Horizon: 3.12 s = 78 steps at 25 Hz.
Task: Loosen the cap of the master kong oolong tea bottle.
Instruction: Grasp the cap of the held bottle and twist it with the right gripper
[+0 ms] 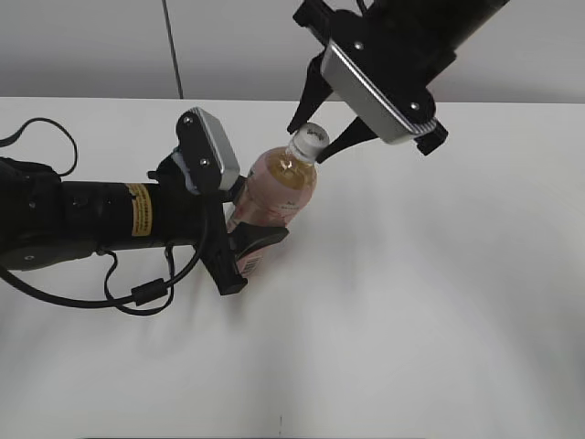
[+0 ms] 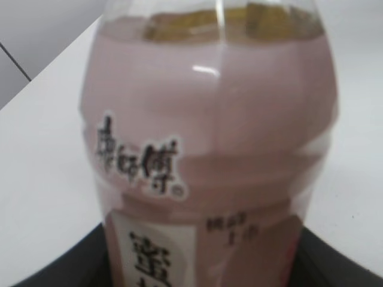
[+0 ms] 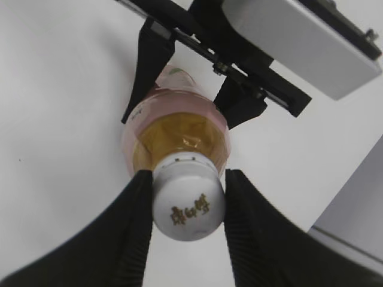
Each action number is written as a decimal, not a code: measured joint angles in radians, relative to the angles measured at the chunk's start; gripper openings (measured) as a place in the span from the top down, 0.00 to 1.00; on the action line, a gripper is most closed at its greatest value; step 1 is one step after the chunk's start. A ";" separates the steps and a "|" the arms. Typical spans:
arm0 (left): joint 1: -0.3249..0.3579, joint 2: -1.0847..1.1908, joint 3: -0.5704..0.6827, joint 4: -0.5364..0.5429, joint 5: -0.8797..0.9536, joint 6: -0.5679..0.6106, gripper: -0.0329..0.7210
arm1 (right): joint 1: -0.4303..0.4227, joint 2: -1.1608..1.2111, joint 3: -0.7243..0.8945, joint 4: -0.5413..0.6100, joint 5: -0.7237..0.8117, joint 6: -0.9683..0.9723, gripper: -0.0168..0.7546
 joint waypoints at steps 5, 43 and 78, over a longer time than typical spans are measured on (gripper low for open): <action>0.000 0.000 0.000 0.000 0.000 0.000 0.44 | 0.000 0.000 0.000 -0.004 -0.003 -0.289 0.62; 0.000 -0.005 -0.006 0.005 -0.028 -0.005 0.44 | 0.000 -0.084 0.002 -0.006 0.039 -0.166 0.23; 0.000 -0.005 -0.006 0.005 -0.026 -0.005 0.44 | -0.001 -0.046 0.002 0.014 0.064 2.832 0.22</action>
